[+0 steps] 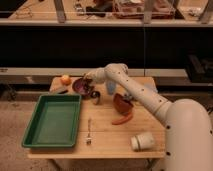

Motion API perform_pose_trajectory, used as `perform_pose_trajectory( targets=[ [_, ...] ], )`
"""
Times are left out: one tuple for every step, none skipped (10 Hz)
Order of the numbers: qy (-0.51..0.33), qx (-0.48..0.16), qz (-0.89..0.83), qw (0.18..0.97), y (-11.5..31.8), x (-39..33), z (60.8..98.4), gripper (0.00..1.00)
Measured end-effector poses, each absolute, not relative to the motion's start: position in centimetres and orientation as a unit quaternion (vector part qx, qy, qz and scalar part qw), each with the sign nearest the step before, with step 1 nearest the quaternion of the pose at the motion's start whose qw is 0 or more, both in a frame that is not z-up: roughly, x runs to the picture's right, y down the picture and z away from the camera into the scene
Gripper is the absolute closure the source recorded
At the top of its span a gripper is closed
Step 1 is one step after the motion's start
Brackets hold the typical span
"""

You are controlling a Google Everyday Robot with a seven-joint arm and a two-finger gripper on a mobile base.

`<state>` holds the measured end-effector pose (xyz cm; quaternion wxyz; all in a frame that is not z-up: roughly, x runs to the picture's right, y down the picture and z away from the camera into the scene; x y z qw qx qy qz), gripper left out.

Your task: Place grapes in purple bowl

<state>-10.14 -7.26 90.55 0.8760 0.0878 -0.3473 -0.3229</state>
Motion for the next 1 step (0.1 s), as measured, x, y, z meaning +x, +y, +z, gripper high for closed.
perform_pose_trajectory(
  targets=[
    [-0.348,0.088,-0.324,0.875,-7.29,-10.33,90.51,0.2]
  ],
)
